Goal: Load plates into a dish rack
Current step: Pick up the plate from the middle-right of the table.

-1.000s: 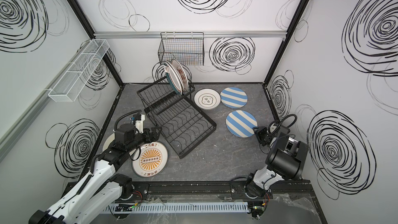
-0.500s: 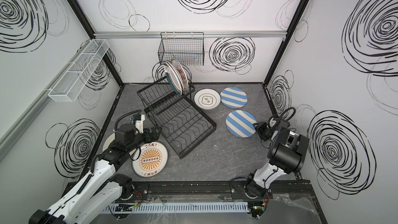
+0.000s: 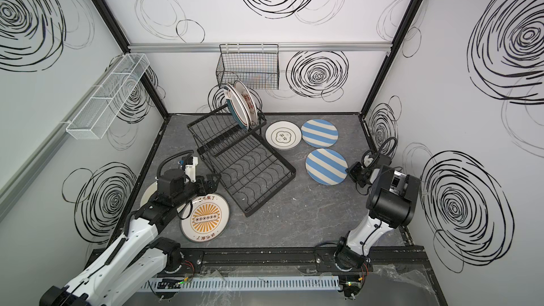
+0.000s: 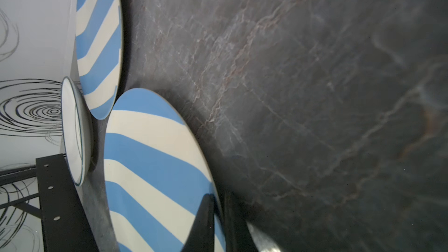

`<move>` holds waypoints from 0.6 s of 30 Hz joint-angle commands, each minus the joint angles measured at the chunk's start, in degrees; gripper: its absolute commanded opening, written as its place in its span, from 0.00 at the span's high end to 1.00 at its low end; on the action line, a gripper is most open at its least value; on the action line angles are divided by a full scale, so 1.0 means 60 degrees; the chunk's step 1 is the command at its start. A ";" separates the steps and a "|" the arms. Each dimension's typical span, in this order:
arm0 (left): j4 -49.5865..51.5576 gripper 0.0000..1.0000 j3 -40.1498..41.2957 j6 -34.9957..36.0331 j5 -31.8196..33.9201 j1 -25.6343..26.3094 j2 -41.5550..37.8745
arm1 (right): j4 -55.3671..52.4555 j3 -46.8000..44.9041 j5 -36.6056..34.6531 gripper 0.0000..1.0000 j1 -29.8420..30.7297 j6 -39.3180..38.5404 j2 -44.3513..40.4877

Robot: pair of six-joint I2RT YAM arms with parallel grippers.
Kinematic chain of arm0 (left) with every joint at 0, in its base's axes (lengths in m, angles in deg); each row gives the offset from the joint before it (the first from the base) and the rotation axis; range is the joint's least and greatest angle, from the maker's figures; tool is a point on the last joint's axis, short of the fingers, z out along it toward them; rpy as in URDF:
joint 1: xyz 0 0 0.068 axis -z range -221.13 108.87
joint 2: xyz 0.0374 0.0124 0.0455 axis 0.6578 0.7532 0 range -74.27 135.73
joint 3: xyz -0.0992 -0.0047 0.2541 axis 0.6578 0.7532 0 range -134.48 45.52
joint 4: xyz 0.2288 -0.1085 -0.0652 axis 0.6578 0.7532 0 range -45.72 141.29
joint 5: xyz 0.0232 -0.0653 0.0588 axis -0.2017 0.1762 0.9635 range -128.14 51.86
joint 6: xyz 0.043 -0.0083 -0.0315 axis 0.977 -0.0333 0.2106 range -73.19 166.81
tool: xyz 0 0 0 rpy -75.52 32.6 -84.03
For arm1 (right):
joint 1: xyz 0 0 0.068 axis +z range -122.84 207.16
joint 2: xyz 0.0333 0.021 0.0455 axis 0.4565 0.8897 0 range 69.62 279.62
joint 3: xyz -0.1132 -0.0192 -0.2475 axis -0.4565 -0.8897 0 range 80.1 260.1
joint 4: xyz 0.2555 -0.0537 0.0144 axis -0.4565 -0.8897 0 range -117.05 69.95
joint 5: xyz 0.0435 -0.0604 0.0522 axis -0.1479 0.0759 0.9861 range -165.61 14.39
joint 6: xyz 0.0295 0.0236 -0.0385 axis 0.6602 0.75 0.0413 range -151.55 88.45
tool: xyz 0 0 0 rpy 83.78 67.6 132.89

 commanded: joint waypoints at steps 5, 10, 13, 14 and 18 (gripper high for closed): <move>-0.0051 0.04 -0.0122 0.0077 0.0100 -0.0018 -0.0040 | -0.2080 -0.0468 -0.1268 1.00 -0.0033 -0.0146 0.0271; -0.0019 0.04 -0.0175 0.0121 0.0092 -0.0030 -0.0037 | -0.2700 -0.0148 -0.1227 1.00 -0.0333 -0.0299 -0.0813; -0.0026 0.04 -0.0197 0.0150 0.0089 -0.0032 -0.0017 | -0.3019 -0.0001 -0.1071 1.00 -0.0353 -0.0272 -0.1532; -0.0043 0.04 -0.0199 0.0150 0.0063 -0.0022 -0.0022 | -0.3072 0.0000 -0.0980 1.00 -0.0319 -0.0234 -0.1766; -0.0036 0.04 -0.0240 0.0192 0.0013 -0.0012 -0.0017 | -0.3320 -0.0035 -0.0998 1.00 -0.0153 -0.0263 -0.2497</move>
